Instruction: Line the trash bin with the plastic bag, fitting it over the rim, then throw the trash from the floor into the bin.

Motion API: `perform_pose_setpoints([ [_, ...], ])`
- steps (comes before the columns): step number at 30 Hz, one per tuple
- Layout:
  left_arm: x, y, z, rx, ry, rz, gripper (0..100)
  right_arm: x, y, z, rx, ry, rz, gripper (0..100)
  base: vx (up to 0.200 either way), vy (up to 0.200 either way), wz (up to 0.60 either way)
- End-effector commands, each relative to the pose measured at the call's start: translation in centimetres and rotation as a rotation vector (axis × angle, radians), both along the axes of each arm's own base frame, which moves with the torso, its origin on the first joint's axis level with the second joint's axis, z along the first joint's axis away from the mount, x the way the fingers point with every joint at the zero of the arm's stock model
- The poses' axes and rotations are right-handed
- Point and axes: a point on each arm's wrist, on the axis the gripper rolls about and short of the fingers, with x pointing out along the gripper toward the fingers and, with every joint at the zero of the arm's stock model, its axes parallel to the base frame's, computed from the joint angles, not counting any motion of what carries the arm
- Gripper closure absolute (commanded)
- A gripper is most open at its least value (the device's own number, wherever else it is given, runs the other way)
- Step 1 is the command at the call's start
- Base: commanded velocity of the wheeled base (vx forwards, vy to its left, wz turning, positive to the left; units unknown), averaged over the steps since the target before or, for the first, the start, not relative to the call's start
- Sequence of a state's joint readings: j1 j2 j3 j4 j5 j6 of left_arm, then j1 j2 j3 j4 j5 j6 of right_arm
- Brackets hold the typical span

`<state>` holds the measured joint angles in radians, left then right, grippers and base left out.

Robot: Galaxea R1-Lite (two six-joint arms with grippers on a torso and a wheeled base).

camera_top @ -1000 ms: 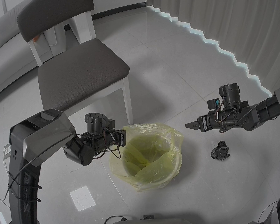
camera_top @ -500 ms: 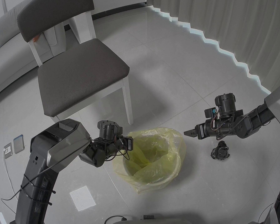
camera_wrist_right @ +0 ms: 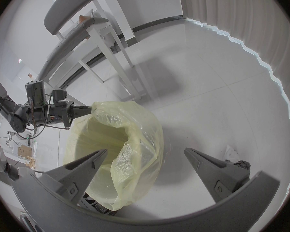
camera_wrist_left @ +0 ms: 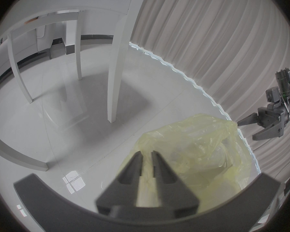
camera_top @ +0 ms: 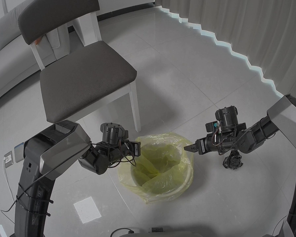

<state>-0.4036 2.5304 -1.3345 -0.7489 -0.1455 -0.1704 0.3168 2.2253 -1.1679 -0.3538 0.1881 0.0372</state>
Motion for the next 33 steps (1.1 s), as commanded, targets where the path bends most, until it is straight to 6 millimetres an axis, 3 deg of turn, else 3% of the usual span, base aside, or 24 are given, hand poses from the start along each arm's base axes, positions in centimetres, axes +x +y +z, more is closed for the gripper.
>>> perform_pose_setpoints([
  [1,-0.3,-0.1,0.3,-0.002,0.002,-0.010,0,-0.2,0.2,-0.7,-0.007,0.021,0.004,0,0.000,0.000,0.00],
  [6,-0.3,-0.3,-0.5,0.000,0.004,-0.013,0,-0.5,0.8,-1.0,-0.013,0.029,0.019,0,0.000,0.000,0.00],
  [19,-1.4,1.6,2.0,-0.033,-0.046,0.024,0,-0.5,1.2,-3.7,-0.043,0.089,0.031,0,0.000,0.000,0.00],
  [20,-1.5,1.7,1.9,-0.034,-0.048,0.026,0,-0.5,1.2,-3.8,-0.044,0.091,0.031,100,0.000,0.000,0.00],
  [27,-2.4,3.4,1.7,-0.030,-0.045,0.054,0,-0.5,0.9,-4.7,-0.047,0.118,0.017,100,0.000,0.000,0.00],
  [33,-4.3,5.3,0.7,0.004,0.025,0.072,0,-1.7,-0.1,-5.5,-0.064,0.168,0.005,100,0.000,0.000,0.00],
])
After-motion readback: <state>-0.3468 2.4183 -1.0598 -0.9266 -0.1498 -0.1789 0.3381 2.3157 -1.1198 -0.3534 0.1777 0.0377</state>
